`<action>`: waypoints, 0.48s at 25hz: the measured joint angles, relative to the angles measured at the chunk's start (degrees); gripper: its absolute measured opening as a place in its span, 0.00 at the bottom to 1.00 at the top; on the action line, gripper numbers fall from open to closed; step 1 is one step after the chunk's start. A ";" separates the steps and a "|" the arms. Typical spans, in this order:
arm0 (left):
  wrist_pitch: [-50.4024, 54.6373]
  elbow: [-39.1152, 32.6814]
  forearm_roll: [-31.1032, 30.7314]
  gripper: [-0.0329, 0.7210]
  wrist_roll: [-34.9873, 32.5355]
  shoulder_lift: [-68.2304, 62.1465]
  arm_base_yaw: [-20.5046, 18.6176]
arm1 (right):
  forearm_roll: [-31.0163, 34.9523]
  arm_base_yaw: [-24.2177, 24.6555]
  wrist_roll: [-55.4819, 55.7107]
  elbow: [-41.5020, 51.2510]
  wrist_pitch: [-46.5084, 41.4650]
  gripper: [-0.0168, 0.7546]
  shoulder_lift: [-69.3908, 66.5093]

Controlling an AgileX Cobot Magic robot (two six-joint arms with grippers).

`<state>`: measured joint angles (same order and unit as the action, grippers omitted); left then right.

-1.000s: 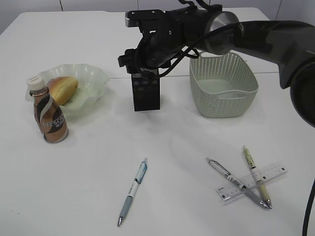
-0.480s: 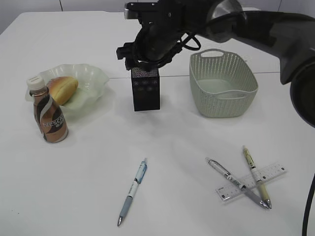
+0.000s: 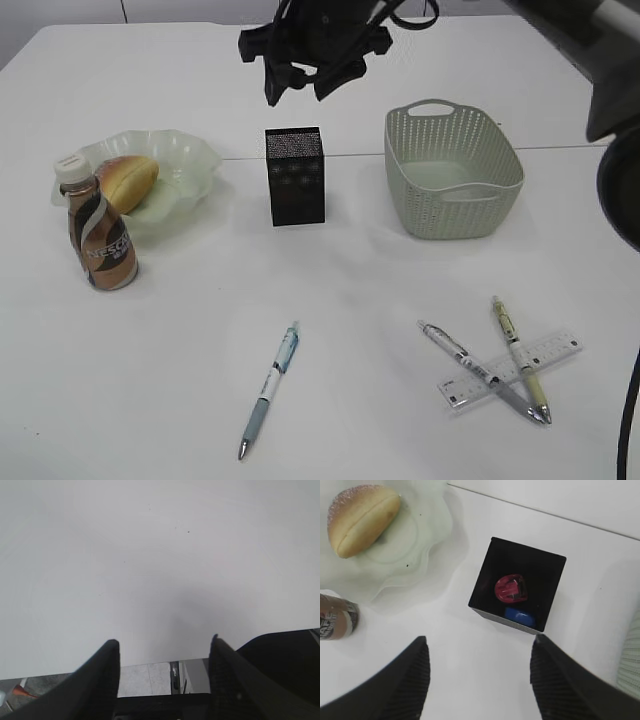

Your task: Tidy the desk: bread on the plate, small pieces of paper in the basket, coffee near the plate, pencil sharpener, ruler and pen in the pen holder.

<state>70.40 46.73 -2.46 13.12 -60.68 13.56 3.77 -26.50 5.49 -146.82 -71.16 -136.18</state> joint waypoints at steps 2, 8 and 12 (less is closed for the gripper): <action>0.00 0.00 0.00 0.60 0.00 0.00 0.00 | 0.28 0.00 0.00 -0.09 -0.40 0.62 1.10; 0.00 0.00 0.00 0.60 -0.36 0.00 0.00 | 1.38 0.00 -0.61 1.20 -0.77 0.62 8.23; -0.77 0.00 0.00 0.60 -1.40 0.00 0.00 | -0.71 0.00 -0.82 6.98 -0.86 0.62 16.90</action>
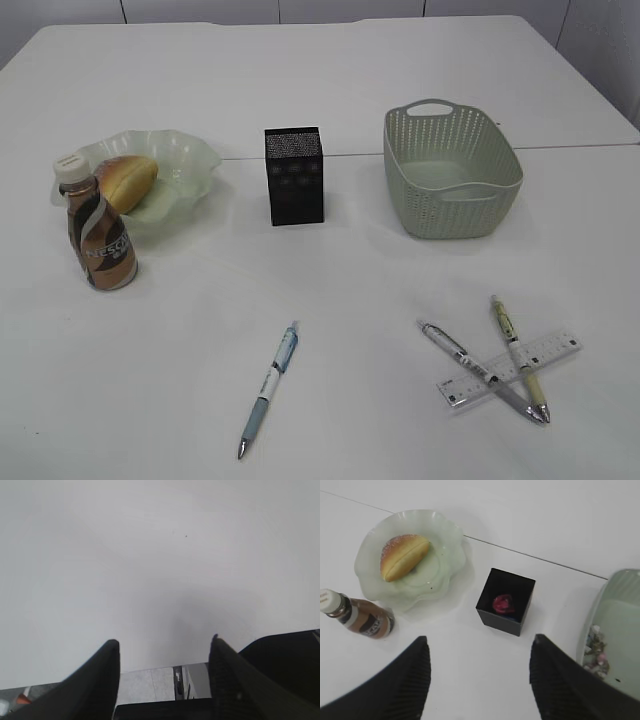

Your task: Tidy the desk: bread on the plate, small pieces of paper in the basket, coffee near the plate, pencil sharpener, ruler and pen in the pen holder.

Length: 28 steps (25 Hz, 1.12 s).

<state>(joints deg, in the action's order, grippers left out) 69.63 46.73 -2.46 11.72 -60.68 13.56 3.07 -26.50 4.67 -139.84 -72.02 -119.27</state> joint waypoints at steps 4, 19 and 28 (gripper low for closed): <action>-0.64 0.00 0.00 0.60 -0.63 0.00 0.00 | -3.07 0.00 -0.51 10.39 0.00 0.62 9.21; -0.62 0.00 1.06 0.60 -2.46 0.00 0.00 | -9.21 0.00 6.75 50.11 -0.03 0.62 27.49; -0.19 0.00 1.16 0.60 -2.95 0.00 0.00 | -9.21 0.00 18.53 56.69 0.54 0.62 27.85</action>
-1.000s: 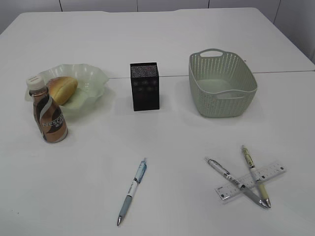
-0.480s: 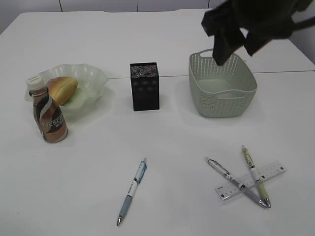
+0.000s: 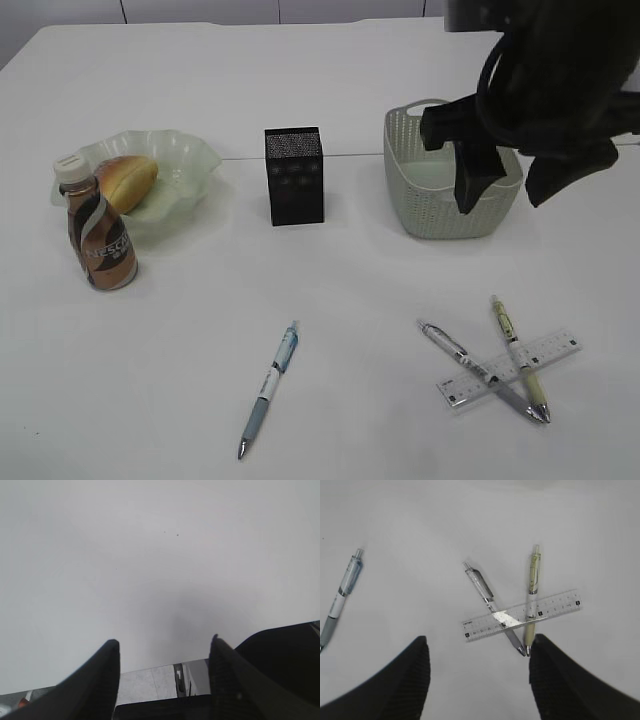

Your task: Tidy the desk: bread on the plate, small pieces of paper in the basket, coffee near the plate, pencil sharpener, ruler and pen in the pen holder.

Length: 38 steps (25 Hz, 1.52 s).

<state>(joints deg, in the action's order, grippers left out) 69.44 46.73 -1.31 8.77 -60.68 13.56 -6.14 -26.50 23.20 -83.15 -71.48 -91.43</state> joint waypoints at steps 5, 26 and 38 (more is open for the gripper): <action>0.10 0.00 0.00 0.60 -1.17 0.00 0.00 | 0.50 0.00 2.77 0.00 0.11 0.62 0.00; 0.00 0.00 1.31 0.60 -2.60 0.00 3.93 | -0.91 1.43 33.58 1.73 0.42 0.62 -4.14; -0.47 0.00 -0.76 0.60 -2.86 0.00 4.61 | 0.18 11.11 42.93 9.88 1.26 0.62 -5.28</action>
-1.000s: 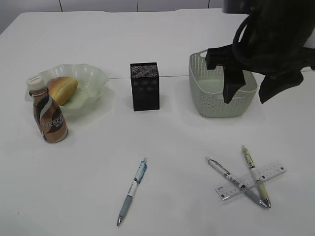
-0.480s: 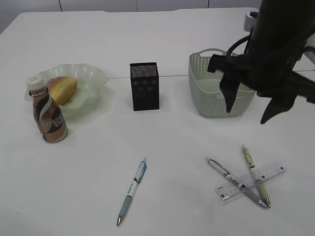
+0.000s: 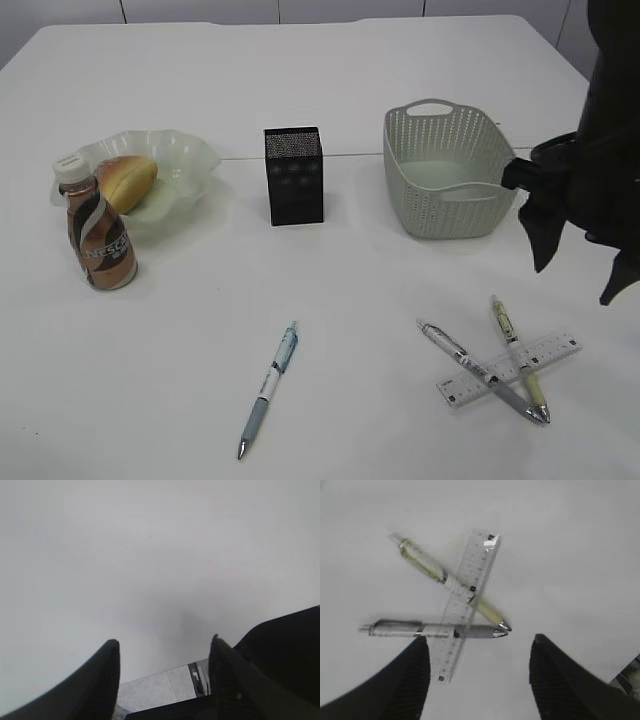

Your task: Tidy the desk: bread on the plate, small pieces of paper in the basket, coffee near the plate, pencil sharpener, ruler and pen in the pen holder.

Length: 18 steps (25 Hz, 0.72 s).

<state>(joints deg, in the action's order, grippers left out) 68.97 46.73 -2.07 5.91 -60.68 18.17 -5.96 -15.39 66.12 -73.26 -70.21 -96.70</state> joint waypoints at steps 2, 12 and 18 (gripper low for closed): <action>-0.35 0.00 0.00 0.60 0.00 0.00 0.00 | -0.76 1.44 0.03 0.62 0.14 0.62 -0.11; -1.08 0.00 -0.55 0.60 0.00 0.00 0.00 | -1.28 2.57 0.46 0.81 0.49 0.62 -4.15; -1.08 0.00 -0.33 0.60 0.00 0.00 0.00 | -1.41 2.57 0.58 0.81 0.51 0.62 -4.15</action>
<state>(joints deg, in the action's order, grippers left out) 67.89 46.73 -2.40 5.91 -60.68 18.17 -7.36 -12.83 66.71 -72.45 -69.70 -100.85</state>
